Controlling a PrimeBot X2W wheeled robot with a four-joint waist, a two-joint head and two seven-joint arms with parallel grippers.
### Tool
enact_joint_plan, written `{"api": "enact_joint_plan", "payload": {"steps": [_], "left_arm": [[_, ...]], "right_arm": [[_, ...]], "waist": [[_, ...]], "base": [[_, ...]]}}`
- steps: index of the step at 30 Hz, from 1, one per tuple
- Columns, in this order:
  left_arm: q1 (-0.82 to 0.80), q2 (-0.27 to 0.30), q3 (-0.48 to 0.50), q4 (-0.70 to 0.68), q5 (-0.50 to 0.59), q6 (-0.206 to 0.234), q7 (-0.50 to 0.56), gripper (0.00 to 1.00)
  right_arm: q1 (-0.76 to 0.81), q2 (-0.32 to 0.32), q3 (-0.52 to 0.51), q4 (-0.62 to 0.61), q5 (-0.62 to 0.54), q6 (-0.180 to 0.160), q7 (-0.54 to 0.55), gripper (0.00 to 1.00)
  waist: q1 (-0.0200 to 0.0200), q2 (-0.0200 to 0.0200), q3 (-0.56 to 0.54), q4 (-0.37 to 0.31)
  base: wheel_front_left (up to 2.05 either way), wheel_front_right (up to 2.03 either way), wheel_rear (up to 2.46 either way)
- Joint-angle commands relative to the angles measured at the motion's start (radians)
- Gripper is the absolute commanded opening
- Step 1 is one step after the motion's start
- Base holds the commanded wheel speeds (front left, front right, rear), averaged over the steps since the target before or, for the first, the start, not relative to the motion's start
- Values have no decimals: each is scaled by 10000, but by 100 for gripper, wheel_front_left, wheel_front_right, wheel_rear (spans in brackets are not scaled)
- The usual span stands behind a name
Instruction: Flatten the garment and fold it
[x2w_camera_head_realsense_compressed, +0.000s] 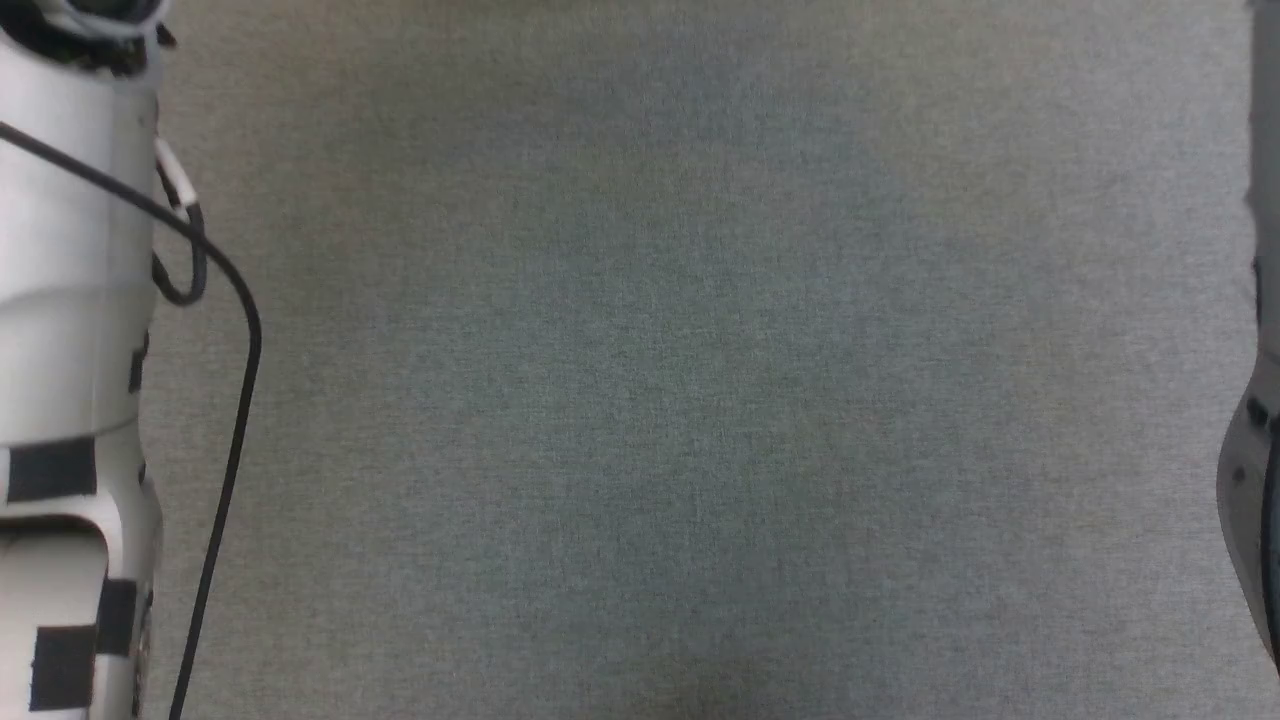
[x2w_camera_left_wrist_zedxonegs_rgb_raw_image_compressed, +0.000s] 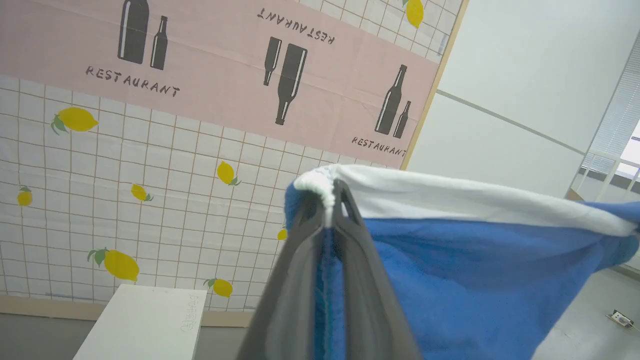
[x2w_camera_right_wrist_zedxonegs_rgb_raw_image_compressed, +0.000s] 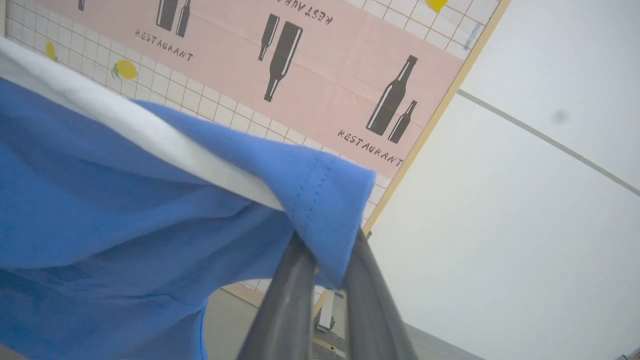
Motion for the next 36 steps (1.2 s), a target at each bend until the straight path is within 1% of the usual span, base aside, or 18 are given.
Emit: {"api": "enact_joint_plan", "payload": {"steps": [1,4,7,8,11,13,18,20,22,28,31,36], "left_arm": [[-252,-21,37,166,119,-75,-260,0],[-307,-146,7,626,83,-314,-634,0],[110,-187,-237,1053,90,-572,-711,0],[923,-144,-638,1382,134,-824,-668,0],[1936,-10,-1069,1476,120,-1019,-519,0],[2791,69,-1332,1371,36,-1099,-422,0],[5018,341,-2096,659,-175,-1201,55,0],[5792,567,-2387,297,-4,-1101,216,0],[6606,638,-2536,-91,-71,-946,339,0],[8972,869,-2808,-1389,-615,-457,866,0],[9994,1041,-2916,-2056,-928,-193,1232,0],[11335,1318,-3018,-3046,-1440,273,1843,0]], "right_arm": [[-243,83,-161,142,-266,31,-345,0],[-224,328,-373,571,-491,31,-787,0],[285,453,-314,1028,-390,31,-905,0],[1151,426,72,1451,-27,31,-851,0],[2106,252,529,1593,639,31,-599,0],[2936,115,759,1404,1175,31,-330,0],[5479,-434,952,-120,2427,31,632,0],[6525,-642,754,-907,2781,31,931,0],[7613,-718,379,-1643,3005,31,1210,0],[10496,-363,-562,-3270,3201,31,1999,0],[11653,-218,-690,-3875,3306,31,2423,0],[13050,-239,-707,-4594,3412,31,3114,0]], "waist": [[-2,0,322,-59],[-2,0,332,-47],[-2,0,295,-41],[-2,0,203,-37],[-2,0,70,-65],[-2,0,-66,-62],[-2,0,-528,72],[-2,0,-704,150],[-2,0,-880,222],[-2,0,-1453,379],[-2,0,-1767,468],[-2,0,-2224,607]], "base": [[0,0,0],[0,0,0],[0,0,0],[0,0,0],[0,0,0],[0,0,0],[0,0,0],[0,0,0],[0,0,0],[0,0,0],[0,0,0],[0,0,0]]}}
